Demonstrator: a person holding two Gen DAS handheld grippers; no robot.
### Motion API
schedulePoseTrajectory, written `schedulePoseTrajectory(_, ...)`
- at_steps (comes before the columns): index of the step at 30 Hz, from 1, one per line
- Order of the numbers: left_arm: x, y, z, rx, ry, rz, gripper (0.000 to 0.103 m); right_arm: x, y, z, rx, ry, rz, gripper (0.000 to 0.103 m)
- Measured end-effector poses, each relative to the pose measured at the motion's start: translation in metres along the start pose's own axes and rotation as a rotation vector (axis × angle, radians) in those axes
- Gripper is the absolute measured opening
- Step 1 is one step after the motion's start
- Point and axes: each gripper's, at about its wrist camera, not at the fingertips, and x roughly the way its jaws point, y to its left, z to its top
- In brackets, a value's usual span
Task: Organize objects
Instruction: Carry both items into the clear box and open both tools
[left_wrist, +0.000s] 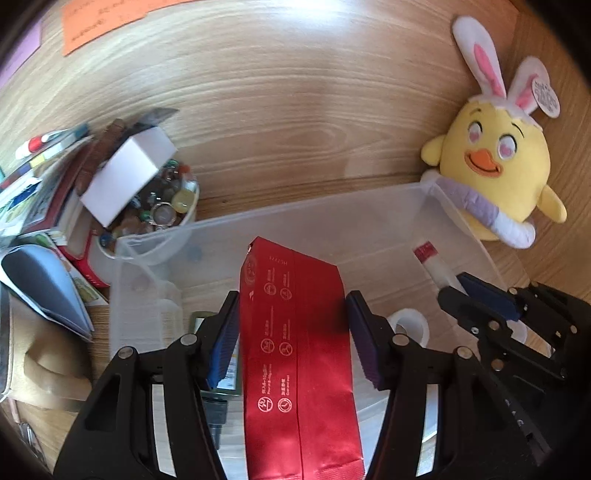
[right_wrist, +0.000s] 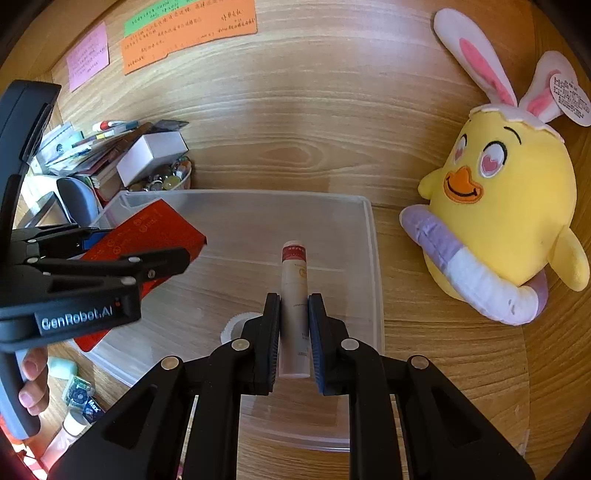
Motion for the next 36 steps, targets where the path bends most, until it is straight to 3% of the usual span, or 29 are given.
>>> schedulePoseTrajectory(11,-0.009,-0.013,-0.001,0.048,-0.004,0.002,0.057,0.007,0.007,-0.002,-0.036,0.021,-0.036,0.014)
schedulePoseTrajectory(14,-0.016,-0.014,-0.001,0.047,-0.009,-0.001,0.062,0.007,0.008,-0.003,-0.040,0.027,-0.036,0.015)
schedulePoseTrajectory(16,-0.023,-0.013,-0.002,0.045,-0.021,-0.004,0.071,0.005,0.008,-0.003,-0.036,0.033,-0.018,0.026)
schedulePoseTrajectory(19,-0.035,-0.012,-0.004,0.044,-0.050,-0.006,0.075,0.000,0.008,-0.003,-0.029,0.023,0.000,0.038)
schedulePoseTrajectory(28,-0.086,-0.006,-0.016,0.030,-0.172,0.023,0.095,-0.034,0.009,-0.003,-0.008,-0.042,-0.008,0.050)
schedulePoseTrajectory(36,-0.127,-0.001,-0.042,0.028,-0.260,0.051,0.099,-0.080,0.010,-0.018,-0.018,-0.123,-0.051,0.065)
